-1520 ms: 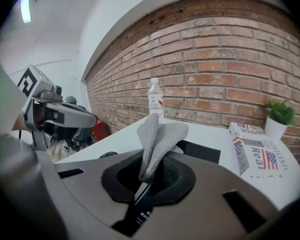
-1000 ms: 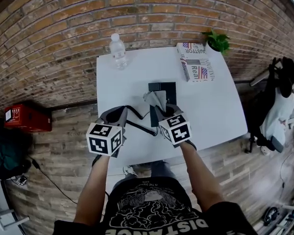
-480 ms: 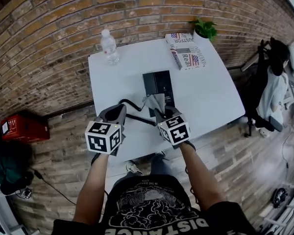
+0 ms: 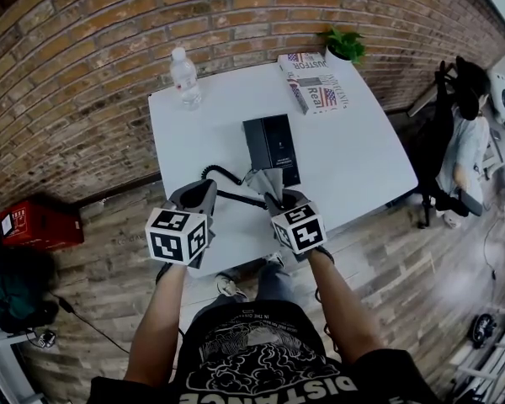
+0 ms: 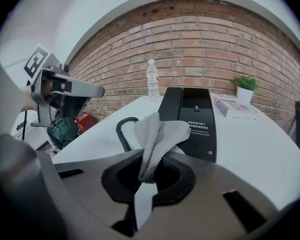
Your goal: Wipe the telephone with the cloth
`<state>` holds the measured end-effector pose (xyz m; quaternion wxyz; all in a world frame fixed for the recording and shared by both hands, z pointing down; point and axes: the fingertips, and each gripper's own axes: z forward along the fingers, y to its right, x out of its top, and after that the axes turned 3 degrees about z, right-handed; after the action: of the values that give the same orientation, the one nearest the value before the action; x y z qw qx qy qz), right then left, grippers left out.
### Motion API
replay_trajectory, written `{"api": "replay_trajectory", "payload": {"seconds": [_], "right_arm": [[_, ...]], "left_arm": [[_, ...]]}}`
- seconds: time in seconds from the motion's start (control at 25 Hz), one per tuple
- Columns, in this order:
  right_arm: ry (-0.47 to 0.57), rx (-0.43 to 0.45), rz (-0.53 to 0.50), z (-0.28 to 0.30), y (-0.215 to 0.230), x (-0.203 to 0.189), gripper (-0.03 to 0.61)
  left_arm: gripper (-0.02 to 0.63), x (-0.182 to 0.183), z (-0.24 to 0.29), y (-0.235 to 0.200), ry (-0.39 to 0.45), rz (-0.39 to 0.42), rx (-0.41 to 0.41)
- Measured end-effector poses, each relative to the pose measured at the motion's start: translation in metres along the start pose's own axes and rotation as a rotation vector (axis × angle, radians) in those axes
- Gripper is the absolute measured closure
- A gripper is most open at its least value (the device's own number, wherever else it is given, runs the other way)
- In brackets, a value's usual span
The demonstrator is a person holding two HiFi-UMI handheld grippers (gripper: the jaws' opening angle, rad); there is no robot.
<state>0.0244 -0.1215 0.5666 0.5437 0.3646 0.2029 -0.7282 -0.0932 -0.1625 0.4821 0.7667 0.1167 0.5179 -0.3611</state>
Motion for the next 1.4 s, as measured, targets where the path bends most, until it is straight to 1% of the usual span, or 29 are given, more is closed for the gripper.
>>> {"api": "replay_trajectory", "payload": {"seconds": [0.28, 0.44, 0.68, 0.84, 1.08, 1.2, 1.4], "right_arm": [[-0.017, 0.008, 0.006, -0.005, -0.010, -0.010, 0.566], [0.021, 0.002, -0.013, -0.018, -0.012, 0.002, 0.566], [0.125, -0.002, -0.040, -0.038, -0.012, 0.050, 0.566], [0.171, 0.009, -0.100, -0.040, -0.006, 0.087, 0.566], [0.197, 0.027, -0.212, -0.029, 0.006, 0.139, 0.566], [0.204, 0.027, -0.249, -0.018, 0.013, 0.162, 0.566], [0.180, 0.035, -0.345, 0.009, 0.023, 0.186, 0.566]], "left_arm": [[0.607, -0.007, -0.002, 0.001, -0.010, -0.005, -0.007], [0.607, -0.005, 0.001, 0.006, 0.000, -0.008, -0.013], [0.607, 0.002, 0.000, 0.006, 0.012, -0.012, -0.010], [0.607, 0.008, -0.002, 0.001, 0.032, -0.031, 0.017], [0.607, 0.017, -0.005, -0.009, 0.069, -0.071, 0.079], [0.607, 0.022, -0.006, -0.017, 0.080, -0.091, 0.108], [0.607, 0.028, -0.002, -0.028, 0.091, -0.109, 0.153]]}}
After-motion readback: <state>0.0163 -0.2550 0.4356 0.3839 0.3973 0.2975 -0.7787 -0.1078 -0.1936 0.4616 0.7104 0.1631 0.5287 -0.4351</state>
